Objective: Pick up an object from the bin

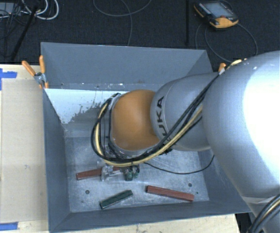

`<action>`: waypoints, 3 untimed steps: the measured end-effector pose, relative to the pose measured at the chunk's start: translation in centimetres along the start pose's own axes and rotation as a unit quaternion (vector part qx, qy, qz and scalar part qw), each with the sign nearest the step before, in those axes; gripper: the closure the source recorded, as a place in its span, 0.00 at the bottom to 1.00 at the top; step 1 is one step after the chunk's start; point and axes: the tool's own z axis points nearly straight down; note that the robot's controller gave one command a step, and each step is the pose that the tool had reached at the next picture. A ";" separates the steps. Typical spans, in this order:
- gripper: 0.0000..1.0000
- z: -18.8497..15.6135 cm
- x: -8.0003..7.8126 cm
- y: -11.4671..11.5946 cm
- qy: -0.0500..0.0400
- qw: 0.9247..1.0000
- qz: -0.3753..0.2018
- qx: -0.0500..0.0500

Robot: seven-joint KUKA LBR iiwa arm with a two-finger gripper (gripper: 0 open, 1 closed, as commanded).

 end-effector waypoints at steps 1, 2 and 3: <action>1.00 0.0 0.0 0.0 0.000 1.000 0.000 0.000; 1.00 -0.3 0.1 0.0 0.002 1.000 0.000 0.001; 1.00 -1.4 0.3 -0.1 0.007 1.000 0.001 0.002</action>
Offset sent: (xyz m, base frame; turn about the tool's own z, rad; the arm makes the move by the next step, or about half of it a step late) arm 0.0000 -0.0002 0.0282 0.0000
